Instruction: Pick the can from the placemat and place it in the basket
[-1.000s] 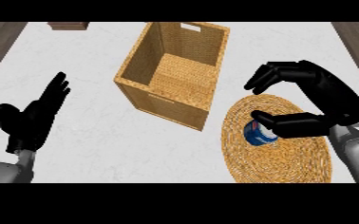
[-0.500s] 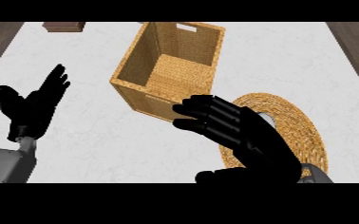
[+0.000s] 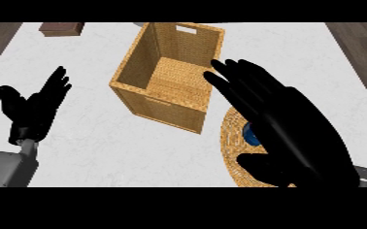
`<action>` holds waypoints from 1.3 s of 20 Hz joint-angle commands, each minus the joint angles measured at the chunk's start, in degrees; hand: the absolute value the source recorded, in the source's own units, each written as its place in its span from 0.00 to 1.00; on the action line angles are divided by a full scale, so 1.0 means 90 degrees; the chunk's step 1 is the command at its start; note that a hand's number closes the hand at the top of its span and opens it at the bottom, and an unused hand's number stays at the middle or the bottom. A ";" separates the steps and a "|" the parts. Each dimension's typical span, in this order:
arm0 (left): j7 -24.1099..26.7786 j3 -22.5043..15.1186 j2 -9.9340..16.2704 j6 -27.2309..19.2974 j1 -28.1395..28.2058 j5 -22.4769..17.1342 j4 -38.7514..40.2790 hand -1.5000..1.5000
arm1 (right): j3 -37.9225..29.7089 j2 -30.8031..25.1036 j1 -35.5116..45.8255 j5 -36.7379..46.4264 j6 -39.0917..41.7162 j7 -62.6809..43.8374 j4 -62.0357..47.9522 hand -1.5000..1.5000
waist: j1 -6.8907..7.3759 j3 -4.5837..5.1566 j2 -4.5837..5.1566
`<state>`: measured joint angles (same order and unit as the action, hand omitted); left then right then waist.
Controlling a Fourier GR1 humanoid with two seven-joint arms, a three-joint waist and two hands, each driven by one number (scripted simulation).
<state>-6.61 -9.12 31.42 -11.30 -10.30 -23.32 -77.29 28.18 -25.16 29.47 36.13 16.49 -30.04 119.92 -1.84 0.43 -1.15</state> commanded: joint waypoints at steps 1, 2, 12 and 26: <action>-0.0102 0.0104 0.0029 0.0038 -0.0177 -0.0043 0.0023 0.50 | -0.0628 -0.0356 0.0700 -0.0138 0.1249 -0.1553 0.0369 0.00 | -0.0002 -0.0013 0.0029; 0.0083 -0.0106 -0.0239 -0.0091 -0.0043 0.0125 0.0052 0.50 | -0.0549 -0.0114 0.1098 -0.0274 0.1604 -0.2083 0.0560 0.00 | 0.0039 -0.0006 0.0025; -0.0290 0.0177 0.0158 0.0181 -0.0093 0.0021 -0.0142 0.50 | -0.1889 -0.0690 0.1058 -0.3850 0.3767 -0.3420 0.0781 0.00 | -0.0027 -0.0032 0.0012; -0.0304 0.0348 -0.0438 0.0202 -0.0238 0.0536 0.0075 0.50 | -0.4039 -0.1176 -0.1535 -0.5124 0.3310 -0.2215 0.2411 0.00 | 0.0138 -0.0052 0.0119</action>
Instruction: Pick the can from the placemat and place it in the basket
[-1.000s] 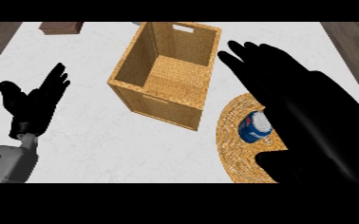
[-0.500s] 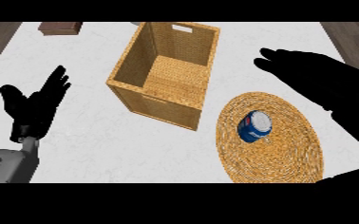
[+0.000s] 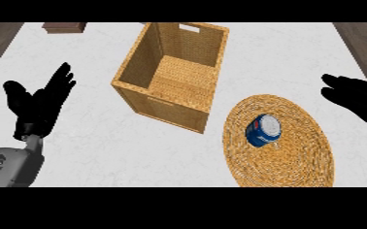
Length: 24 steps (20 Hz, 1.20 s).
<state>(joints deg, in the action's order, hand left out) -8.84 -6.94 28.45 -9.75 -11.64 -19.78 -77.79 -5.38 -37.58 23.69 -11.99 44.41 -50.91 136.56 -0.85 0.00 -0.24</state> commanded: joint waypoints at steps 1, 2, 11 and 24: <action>-0.0181 0.0268 0.0149 0.0239 -0.0011 -0.0008 -0.0086 0.50 | -0.0093 0.0621 -0.1084 0.0951 0.0122 0.0393 0.0587 0.00 | 0.0071 -0.0008 0.0024; 0.0091 0.0107 -0.0115 0.0139 0.0306 0.0160 -0.0248 0.50 | -0.0269 0.0704 -0.0887 0.1311 0.0425 0.1058 -0.0116 0.00 | 0.0122 -0.0008 0.0034; 0.0009 0.0356 -0.0229 0.0444 -0.0263 0.0238 0.0329 0.50 | 0.1085 0.1940 -0.1966 0.4709 -0.0689 0.3641 -0.0548 0.00 | 0.0118 -0.0011 0.0051; -0.0200 0.0712 -0.0413 0.0556 0.0035 0.0554 -0.0135 0.50 | 0.1717 0.2255 -0.1606 0.6194 -0.2053 0.5061 -0.3546 0.00 | 0.0132 -0.0002 0.0028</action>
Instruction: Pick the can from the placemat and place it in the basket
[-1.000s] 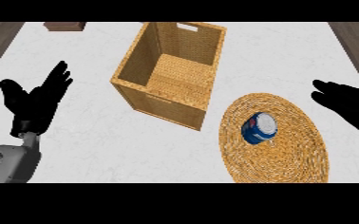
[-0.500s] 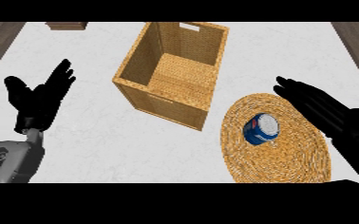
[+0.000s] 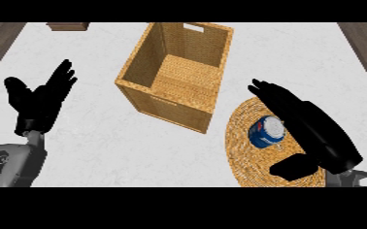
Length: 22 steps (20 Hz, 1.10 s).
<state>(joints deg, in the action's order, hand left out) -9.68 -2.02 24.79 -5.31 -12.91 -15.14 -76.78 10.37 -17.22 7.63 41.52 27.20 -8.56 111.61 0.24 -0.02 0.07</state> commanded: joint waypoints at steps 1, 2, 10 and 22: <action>0.0017 0.0265 0.0000 0.0263 -0.0190 0.0017 0.0282 0.50 | 0.0120 -0.0115 -0.0085 0.0480 -0.0199 0.0440 -0.0665 0.00 | -0.0028 0.0002 -0.0002; -0.0174 0.0242 0.0010 0.0266 -0.0068 0.0101 0.0013 0.50 | 0.0161 0.0140 0.0381 0.0563 -0.0126 0.0133 -0.0918 0.00 | -0.0005 0.0002 -0.0005; -0.0032 0.0573 -0.0223 0.0477 0.0445 0.0309 -0.0271 0.50 | -0.0516 -0.0330 -0.0442 0.0326 -0.0006 0.1139 -0.0509 0.00 | -0.0029 0.0002 -0.0012; -0.0350 0.0837 -0.0555 0.0726 0.0100 0.0705 -0.0263 0.50 | -0.0200 0.0052 -0.0650 0.0631 0.0330 0.1415 -0.0312 0.00 | -0.0037 0.0003 -0.0010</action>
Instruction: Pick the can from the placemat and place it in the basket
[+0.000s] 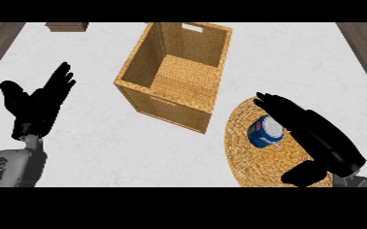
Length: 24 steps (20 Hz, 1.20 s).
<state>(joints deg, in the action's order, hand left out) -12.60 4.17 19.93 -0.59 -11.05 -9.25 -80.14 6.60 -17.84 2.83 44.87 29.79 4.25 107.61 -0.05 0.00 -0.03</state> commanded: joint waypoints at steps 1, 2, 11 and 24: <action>0.0052 0.0123 -0.0157 0.0072 0.0033 0.0165 -0.0008 0.50 | 0.0073 -0.0025 -0.0230 0.0405 -0.0294 0.0467 -0.0212 0.00 | -0.0001 0.0000 0.0001; -0.0110 0.0088 -0.0170 0.0010 -0.0172 0.0213 0.0006 0.50 | 0.0268 0.0250 0.0122 0.0607 -0.0284 -0.0041 -0.0244 0.00 | 0.0004 0.0000 0.0002; -0.0112 0.0341 -0.0168 0.0366 -0.0088 0.0194 -0.0048 0.50 | 0.0258 0.0274 0.0121 0.1368 -0.1175 0.0483 -0.1315 0.00 | 0.0015 0.0000 0.0003; -0.0016 0.0429 -0.0302 0.0351 0.0033 0.0497 -0.0052 0.50 | 0.1141 0.0517 -0.0108 0.2314 -0.1094 0.0328 -0.1086 1.00 | 0.0005 0.0001 -0.0002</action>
<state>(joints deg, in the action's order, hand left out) -12.25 7.71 16.92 2.24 -11.36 -5.23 -79.46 13.90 -14.69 4.03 63.95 18.39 8.55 97.80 0.05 0.44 -0.54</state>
